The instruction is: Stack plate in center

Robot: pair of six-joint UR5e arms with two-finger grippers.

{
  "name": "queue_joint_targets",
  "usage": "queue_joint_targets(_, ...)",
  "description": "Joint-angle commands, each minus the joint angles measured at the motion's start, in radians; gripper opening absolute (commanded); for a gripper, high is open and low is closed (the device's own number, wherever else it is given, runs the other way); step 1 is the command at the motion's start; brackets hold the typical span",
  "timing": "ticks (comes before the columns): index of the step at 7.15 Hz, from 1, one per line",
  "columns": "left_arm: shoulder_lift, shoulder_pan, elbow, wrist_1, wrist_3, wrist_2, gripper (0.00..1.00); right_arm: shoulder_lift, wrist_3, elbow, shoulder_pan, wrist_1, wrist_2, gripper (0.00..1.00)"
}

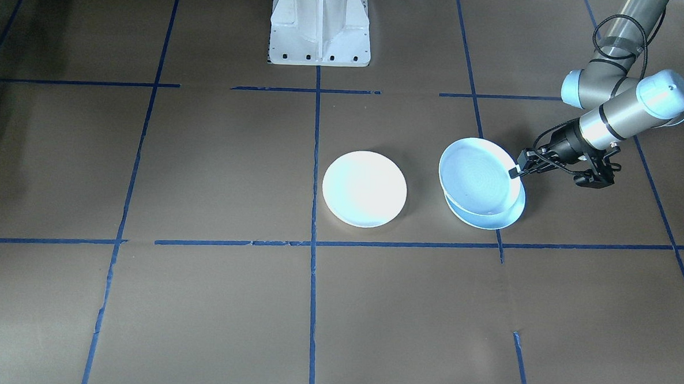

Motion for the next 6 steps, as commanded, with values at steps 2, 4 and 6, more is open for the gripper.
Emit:
queue_joint_targets(2, -0.005, -0.005, -0.003, 0.063, 0.006, 0.024, 0.0, 0.0, 0.0, 0.0, 0.0, 0.0, 0.0, 1.0)
queue_joint_targets(4, -0.006, -0.009, -0.005, 0.065, 0.009, 0.027, 0.0, 0.0, 0.0, 0.0, 0.0, 0.0, 0.0, 1.0)
queue_joint_targets(6, -0.006, -0.026, -0.005, 0.065, 0.009, 0.027, 0.0, 0.0, 0.0, 0.0, 0.0, 0.0, 0.0, 1.0)
